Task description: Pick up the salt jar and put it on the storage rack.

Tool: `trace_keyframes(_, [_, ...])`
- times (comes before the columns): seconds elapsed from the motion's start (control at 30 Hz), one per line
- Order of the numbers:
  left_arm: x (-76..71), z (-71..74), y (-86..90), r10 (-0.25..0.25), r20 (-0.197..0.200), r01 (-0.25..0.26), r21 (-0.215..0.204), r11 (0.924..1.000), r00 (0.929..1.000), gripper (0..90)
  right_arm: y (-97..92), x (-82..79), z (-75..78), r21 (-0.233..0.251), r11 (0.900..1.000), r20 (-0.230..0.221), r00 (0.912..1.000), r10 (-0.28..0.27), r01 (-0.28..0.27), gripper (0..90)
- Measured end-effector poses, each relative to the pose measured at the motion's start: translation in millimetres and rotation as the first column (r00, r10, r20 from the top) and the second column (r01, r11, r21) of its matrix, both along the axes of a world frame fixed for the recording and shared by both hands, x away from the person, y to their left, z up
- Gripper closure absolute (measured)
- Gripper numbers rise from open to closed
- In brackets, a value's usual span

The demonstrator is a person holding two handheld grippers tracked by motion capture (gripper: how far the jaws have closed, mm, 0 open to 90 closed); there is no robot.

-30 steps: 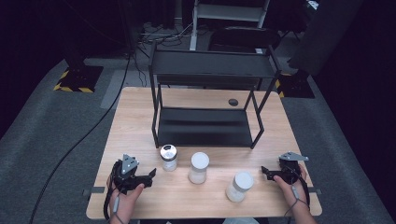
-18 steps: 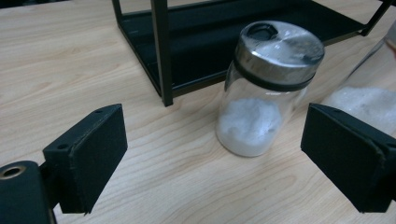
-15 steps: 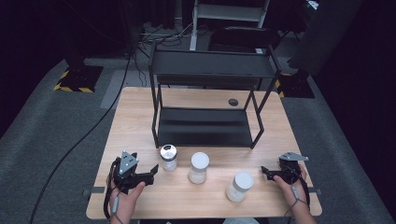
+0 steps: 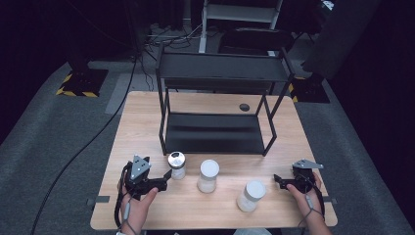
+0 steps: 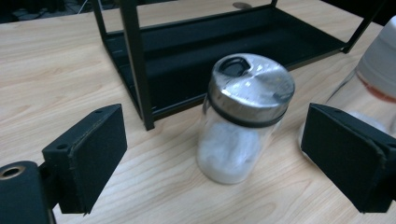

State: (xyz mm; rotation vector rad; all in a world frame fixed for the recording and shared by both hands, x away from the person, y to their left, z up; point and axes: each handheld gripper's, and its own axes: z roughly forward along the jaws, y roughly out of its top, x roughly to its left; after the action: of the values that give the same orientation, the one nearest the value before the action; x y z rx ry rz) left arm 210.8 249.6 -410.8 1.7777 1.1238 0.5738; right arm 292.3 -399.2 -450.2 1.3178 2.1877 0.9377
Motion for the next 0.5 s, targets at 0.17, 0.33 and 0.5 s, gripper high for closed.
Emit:
trace_keyframes(0.17, [6.9,1.5,-10.8,-0.017,0.007,0.017,0.001,0.9999,0.9998,6.3,0.0,0.0,0.0,0.0,1.0,0.0,1.0,0.0,0.0,3.6])
trace_keyframes(0.33, [11.6,1.8,-17.4,-0.021,0.012,0.021,-0.003,0.9998,0.9997,6.3,0.0,0.0,0.0,0.0,1.0,0.0,1.0,0.0,0.0,3.6])
trace_keyframes(0.5, [17.6,-1.2,-26.0,-0.021,0.014,0.021,-0.004,0.9998,0.9997,6.5,0.0,0.0,0.0,0.0,1.0,0.0,1.0,0.0,0.0,3.6])
